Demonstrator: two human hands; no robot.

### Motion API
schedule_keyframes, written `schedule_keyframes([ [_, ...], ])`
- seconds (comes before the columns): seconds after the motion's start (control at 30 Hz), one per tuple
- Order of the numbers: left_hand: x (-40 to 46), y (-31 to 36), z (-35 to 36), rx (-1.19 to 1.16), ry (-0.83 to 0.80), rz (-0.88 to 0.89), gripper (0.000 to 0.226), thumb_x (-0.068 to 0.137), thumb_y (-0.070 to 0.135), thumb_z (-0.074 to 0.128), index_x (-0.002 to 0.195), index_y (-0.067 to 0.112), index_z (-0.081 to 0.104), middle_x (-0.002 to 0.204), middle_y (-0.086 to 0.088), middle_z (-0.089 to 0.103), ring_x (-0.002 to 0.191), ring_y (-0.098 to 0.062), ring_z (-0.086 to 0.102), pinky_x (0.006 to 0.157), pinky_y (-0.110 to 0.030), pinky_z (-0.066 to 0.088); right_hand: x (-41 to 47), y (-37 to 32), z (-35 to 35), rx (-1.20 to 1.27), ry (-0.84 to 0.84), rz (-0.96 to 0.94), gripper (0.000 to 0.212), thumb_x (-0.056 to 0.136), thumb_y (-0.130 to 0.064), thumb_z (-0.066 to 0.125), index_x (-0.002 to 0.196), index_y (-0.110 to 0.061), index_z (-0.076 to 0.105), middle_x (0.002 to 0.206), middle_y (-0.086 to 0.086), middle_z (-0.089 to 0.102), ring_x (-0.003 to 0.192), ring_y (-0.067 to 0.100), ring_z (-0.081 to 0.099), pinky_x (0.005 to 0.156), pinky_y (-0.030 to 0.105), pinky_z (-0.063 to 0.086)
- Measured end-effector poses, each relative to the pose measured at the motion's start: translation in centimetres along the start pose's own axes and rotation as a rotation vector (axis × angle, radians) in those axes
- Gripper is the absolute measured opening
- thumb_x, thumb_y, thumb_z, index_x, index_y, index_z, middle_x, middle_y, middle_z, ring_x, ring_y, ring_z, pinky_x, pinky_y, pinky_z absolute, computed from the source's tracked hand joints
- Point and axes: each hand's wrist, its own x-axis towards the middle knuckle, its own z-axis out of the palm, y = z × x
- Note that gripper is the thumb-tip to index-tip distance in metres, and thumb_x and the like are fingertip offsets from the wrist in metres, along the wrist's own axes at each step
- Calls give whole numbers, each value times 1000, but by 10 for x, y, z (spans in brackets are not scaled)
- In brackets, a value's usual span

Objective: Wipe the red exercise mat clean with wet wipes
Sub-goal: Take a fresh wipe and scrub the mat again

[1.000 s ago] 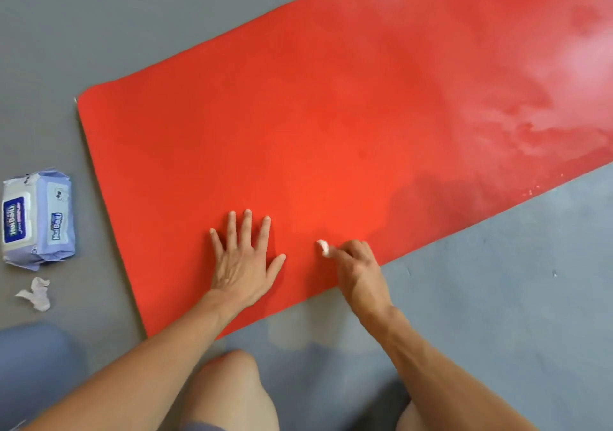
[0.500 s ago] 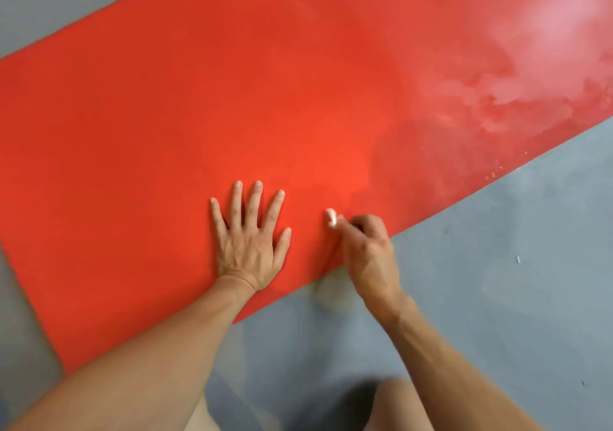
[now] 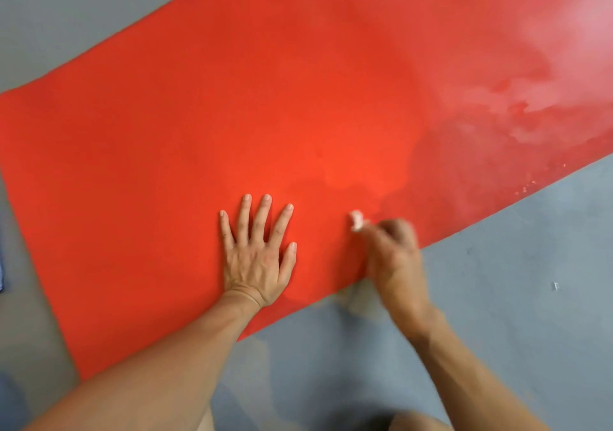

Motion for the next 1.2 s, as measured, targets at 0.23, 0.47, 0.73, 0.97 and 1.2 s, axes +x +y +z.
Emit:
schedule_keyframes([
  [0.23, 1, 0, -1, 16, -6, -13, 68, 98, 50, 44, 162, 31, 36, 170, -10, 27, 160, -38, 13, 121, -72, 13, -10, -29, 9, 131, 102, 216, 16, 98, -45, 64, 84, -37, 68, 87, -6, 47, 81, 19, 48, 74, 47, 47],
  [0.47, 0, 1, -1, 10, 6, -20, 67, 98, 49, 42, 162, 31, 36, 170, -9, 27, 160, -37, 13, 122, -71, 12, -16, -5, 2, 58, 61, -67, 10, 96, -45, 64, 93, -37, 69, 79, -3, 44, 74, 20, 45, 67, 37, 41],
  [0.73, 0, 0, 0, 1, 5, -6, 67, 98, 48, 43, 162, 31, 36, 170, -10, 27, 160, -39, 13, 121, -73, 13, -20, -55, 30, 228, 12, 111, 13, 99, -44, 65, 102, -34, 73, 90, 1, 50, 83, 20, 50, 74, 43, 52],
  [0.97, 2, 0, 0, -12, 12, -7, 66, 97, 48, 46, 161, 32, 39, 169, -9, 31, 159, -39, 14, 120, -73, 14, 65, -2, -12, 63, 225, 279, 23, 101, -31, 66, 108, -12, 78, 85, 1, 46, 79, 19, 49, 68, 27, 45],
  [1.2, 3, -1, -1, -51, 38, -7, 60, 100, 45, 43, 159, 34, 42, 167, -7, 36, 158, -39, 22, 120, -73, 16, 18, -81, 38, 165, -35, 52, 34, 96, -16, 53, 126, -17, 70, 98, 0, 52, 90, 13, 46, 76, 26, 44],
])
